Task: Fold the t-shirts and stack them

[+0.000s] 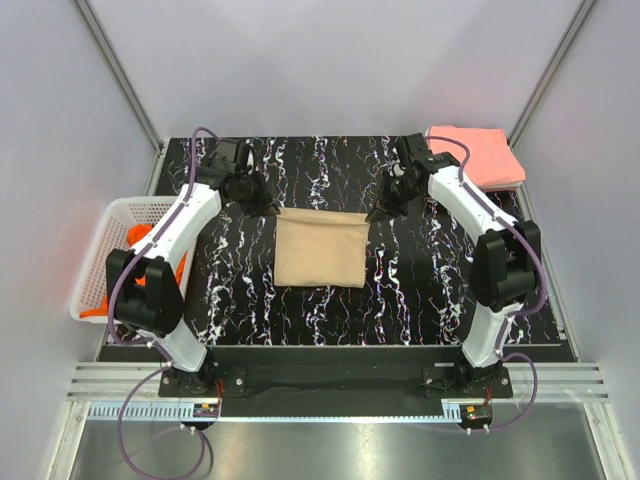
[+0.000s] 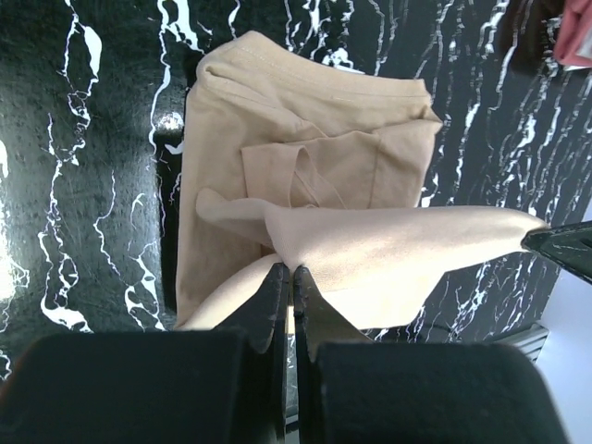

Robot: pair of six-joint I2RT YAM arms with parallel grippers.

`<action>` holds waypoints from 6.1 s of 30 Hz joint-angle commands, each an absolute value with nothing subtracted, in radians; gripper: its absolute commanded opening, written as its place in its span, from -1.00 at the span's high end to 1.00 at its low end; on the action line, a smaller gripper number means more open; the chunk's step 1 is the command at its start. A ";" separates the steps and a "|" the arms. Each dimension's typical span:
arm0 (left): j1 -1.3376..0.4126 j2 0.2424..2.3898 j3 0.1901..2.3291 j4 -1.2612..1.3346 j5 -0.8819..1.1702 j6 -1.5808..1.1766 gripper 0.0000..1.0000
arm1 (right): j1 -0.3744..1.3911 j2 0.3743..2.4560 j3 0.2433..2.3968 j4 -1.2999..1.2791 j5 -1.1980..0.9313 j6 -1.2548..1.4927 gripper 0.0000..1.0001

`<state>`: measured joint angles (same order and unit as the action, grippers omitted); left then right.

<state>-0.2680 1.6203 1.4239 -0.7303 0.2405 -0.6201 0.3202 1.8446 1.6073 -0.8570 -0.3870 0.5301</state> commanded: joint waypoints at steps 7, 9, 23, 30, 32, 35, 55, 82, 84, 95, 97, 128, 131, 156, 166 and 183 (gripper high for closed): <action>-0.236 1.752 1.534 -0.680 0.268 -0.584 1.00 | 0.301 1.948 1.674 -0.830 -0.403 0.500 1.00; -0.232 1.784 1.552 -0.680 0.275 -0.584 1.00 | 0.296 1.965 1.690 -0.831 -0.406 0.496 1.00; -0.212 1.959 1.663 -0.678 0.296 -0.578 1.00 | 0.281 2.106 1.789 -0.830 -0.428 0.488 1.00; -0.196 2.031 1.765 -0.686 0.331 -0.594 0.53 | 0.265 2.196 1.894 -0.844 -0.459 0.498 0.11; -0.193 2.033 1.808 -0.701 0.342 -0.603 0.25 | 0.258 2.207 1.980 -0.867 -0.475 0.506 -0.21; -0.193 1.987 1.851 -0.722 0.342 -0.601 0.04 | 0.258 2.191 2.040 -0.907 -0.489 0.508 -0.28; -0.344 1.565 1.089 -0.433 0.388 -0.753 0.19 | 0.502 1.948 1.323 -0.440 -0.795 0.629 -0.07; -0.509 1.352 1.051 -0.660 0.064 -0.663 0.31 | 0.451 1.669 1.091 -0.475 -0.773 0.583 -0.30; -0.560 1.350 1.058 -0.632 0.110 -0.704 0.31 | 0.451 1.628 1.092 -0.494 -0.764 0.583 -0.29; -0.669 1.564 0.988 -0.227 0.334 -0.824 0.39 | 0.440 1.753 1.025 -0.482 -0.664 0.474 0.12; -0.679 1.623 0.986 -0.197 0.347 -0.825 0.41 | 0.430 1.790 1.006 -0.477 -0.660 0.448 0.16; -0.677 1.338 1.253 -0.905 -0.101 -0.428 -0.11 | 0.324 1.664 1.222 -0.683 -0.497 0.364 -0.72; -0.658 1.255 1.210 -0.914 -0.124 -0.413 -0.08 | 0.302 1.725 1.270 -0.666 -0.497 0.351 -0.69; -0.603 0.749 0.890 -0.838 -0.400 -0.416 -0.22 | 0.265 2.097 1.290 -0.322 -0.465 0.440 -0.22; -0.601 0.729 0.879 -0.831 -0.411 -0.420 -0.22 | 0.265 2.098 1.246 -0.212 -0.557 0.433 0.59; -0.601 0.692 0.874 -0.824 -0.397 -0.419 -0.22 | 0.206 1.740 1.368 -0.531 -0.220 0.187 1.00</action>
